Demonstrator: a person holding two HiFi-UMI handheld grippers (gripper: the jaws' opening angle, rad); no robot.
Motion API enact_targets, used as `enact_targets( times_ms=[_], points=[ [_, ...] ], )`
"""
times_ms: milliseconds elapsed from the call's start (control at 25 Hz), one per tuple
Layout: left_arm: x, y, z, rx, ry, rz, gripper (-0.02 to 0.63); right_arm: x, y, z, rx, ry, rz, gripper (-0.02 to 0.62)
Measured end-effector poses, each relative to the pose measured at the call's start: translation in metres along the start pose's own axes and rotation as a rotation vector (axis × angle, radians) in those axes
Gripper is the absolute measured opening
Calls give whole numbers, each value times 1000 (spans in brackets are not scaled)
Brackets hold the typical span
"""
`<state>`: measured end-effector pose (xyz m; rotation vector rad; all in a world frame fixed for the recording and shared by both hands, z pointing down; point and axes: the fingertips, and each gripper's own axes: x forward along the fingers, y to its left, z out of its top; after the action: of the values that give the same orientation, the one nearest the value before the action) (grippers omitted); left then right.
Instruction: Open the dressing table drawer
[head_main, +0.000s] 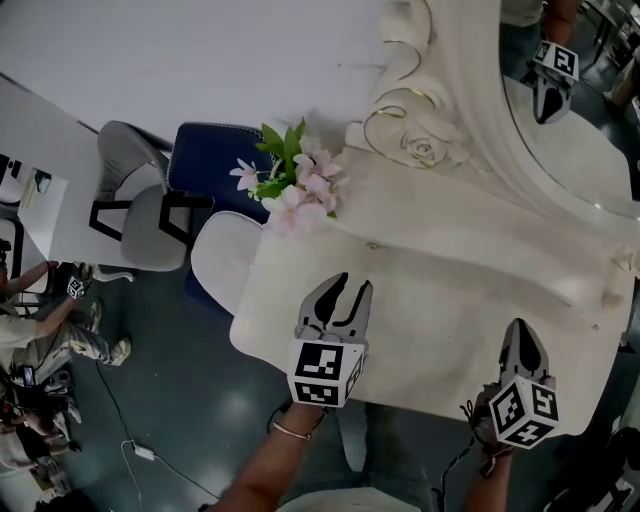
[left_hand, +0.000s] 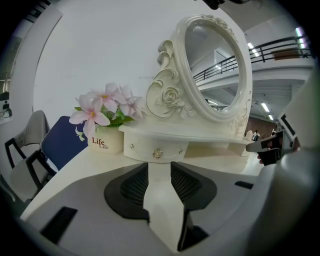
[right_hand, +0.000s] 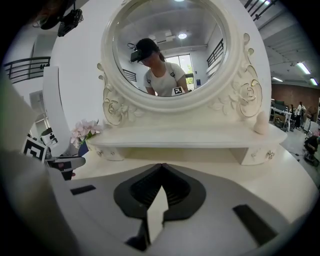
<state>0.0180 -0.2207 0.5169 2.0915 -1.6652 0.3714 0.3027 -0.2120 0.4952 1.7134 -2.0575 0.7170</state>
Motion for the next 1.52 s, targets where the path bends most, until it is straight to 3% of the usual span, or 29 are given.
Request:
enact_targets(
  times_ms=[680, 1520],
  points=[
    [26, -5, -10, 53, 86, -13, 149, -1, -13, -10, 37, 14, -28, 8],
    [63, 3, 1, 65, 119, 12, 160, 5, -35, -11, 75, 25, -77, 8]
  ],
)
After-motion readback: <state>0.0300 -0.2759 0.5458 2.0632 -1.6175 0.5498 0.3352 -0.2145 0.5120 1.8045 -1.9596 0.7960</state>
